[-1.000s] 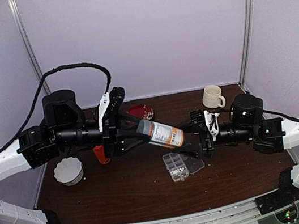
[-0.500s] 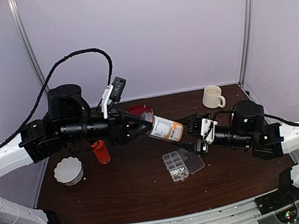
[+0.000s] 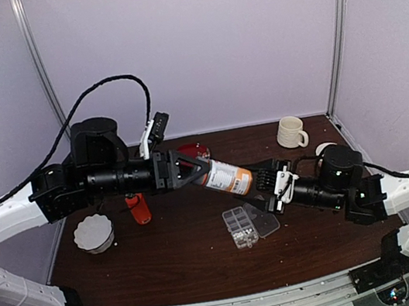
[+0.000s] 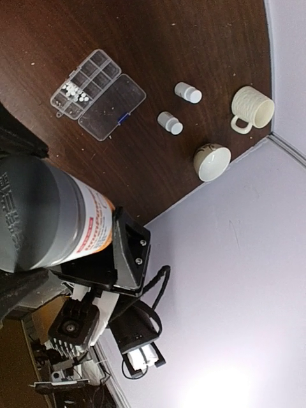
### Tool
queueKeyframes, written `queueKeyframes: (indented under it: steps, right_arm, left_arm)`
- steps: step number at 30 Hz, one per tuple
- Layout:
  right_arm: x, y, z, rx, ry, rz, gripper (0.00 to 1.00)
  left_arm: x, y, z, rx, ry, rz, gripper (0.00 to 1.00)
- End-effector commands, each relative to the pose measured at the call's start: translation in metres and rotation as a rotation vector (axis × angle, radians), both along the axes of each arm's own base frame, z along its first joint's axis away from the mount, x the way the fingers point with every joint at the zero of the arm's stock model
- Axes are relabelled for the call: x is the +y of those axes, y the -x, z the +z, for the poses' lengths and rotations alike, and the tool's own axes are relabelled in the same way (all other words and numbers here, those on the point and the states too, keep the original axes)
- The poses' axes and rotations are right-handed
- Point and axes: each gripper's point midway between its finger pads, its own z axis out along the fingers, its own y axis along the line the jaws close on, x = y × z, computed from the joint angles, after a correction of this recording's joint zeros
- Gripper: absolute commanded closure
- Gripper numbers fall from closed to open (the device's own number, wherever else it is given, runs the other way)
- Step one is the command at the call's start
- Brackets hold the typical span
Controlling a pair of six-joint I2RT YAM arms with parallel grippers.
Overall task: Sort the pills into containers
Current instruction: Unscrew the lid of the pill bottle from the pill bottle.
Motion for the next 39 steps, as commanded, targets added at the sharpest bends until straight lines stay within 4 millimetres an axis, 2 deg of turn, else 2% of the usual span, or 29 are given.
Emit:
queueKeyframes:
  steps: [1, 5, 7, 8, 11, 12, 17, 19, 20, 22, 24, 27, 30, 34, 39]
  right_arm:
    - [0.000, 0.004, 0.014, -0.037, -0.055, 0.006, 1.00]
    - [0.000, 0.006, 0.009, -0.003, -0.065, 0.022, 1.00]
    - [0.000, 0.008, 0.008, 0.020, -0.071, 0.030, 1.00]
    - [-0.001, 0.008, 0.009, 0.037, -0.081, 0.031, 1.00]
    - [-0.003, 0.010, 0.011, 0.093, -0.106, 0.070, 1.00]
    - [-0.004, 0.011, 0.013, 0.109, -0.116, 0.084, 1.00]
    - [-0.009, 0.020, 0.011, 0.190, -0.132, 0.166, 1.00]
    - [-0.008, 0.024, 0.009, 0.229, -0.117, 0.211, 1.00]
    - [-0.008, 0.025, 0.006, 0.258, -0.101, 0.226, 1.00]
    - [-0.008, 0.030, 0.006, 0.306, -0.088, 0.278, 1.00]
    - [-0.008, 0.036, 0.006, 0.359, -0.079, 0.336, 1.00]
    - [-0.008, 0.040, 0.005, 0.430, -0.058, 0.398, 1.00]
    - [-0.008, 0.045, 0.009, 0.492, -0.055, 0.455, 1.00]
    - [-0.006, 0.049, 0.011, 0.548, -0.038, 0.494, 1.00]
    - [-0.002, 0.051, 0.012, 0.597, 0.013, 0.508, 1.00]
  left_arm:
    - [0.006, -0.016, 0.010, 0.137, 0.072, 0.131, 1.00]
    - [0.012, -0.017, 0.008, 0.210, 0.107, 0.180, 0.99]
    - [0.011, -0.017, 0.006, 0.237, 0.119, 0.170, 0.73]
    - [0.009, -0.015, 0.008, 0.241, 0.126, 0.150, 0.52]
    - [0.008, -0.015, 0.015, 0.196, 0.106, 0.124, 0.06]
    - [0.012, -0.017, 0.016, 0.163, 0.081, 0.135, 0.03]
    - [0.037, -0.032, 0.042, -0.135, 0.030, 0.155, 0.03]
    - [0.044, -0.033, 0.057, -0.300, 0.020, 0.134, 0.03]
    - [0.045, -0.028, 0.064, -0.410, 0.014, 0.094, 0.03]
    - [0.042, -0.006, 0.078, -0.643, 0.037, -0.046, 0.02]
    - [0.039, 0.023, 0.079, -0.868, 0.056, -0.220, 0.02]
    - [0.040, 0.062, 0.062, -1.170, 0.058, -0.473, 0.02]
    - [0.045, 0.080, 0.037, -1.380, 0.001, -0.643, 0.03]
    - [0.043, 0.080, 0.010, -1.548, -0.103, -0.749, 0.02]
    - [0.031, 0.069, 0.005, -1.624, -0.174, -0.745, 0.02]
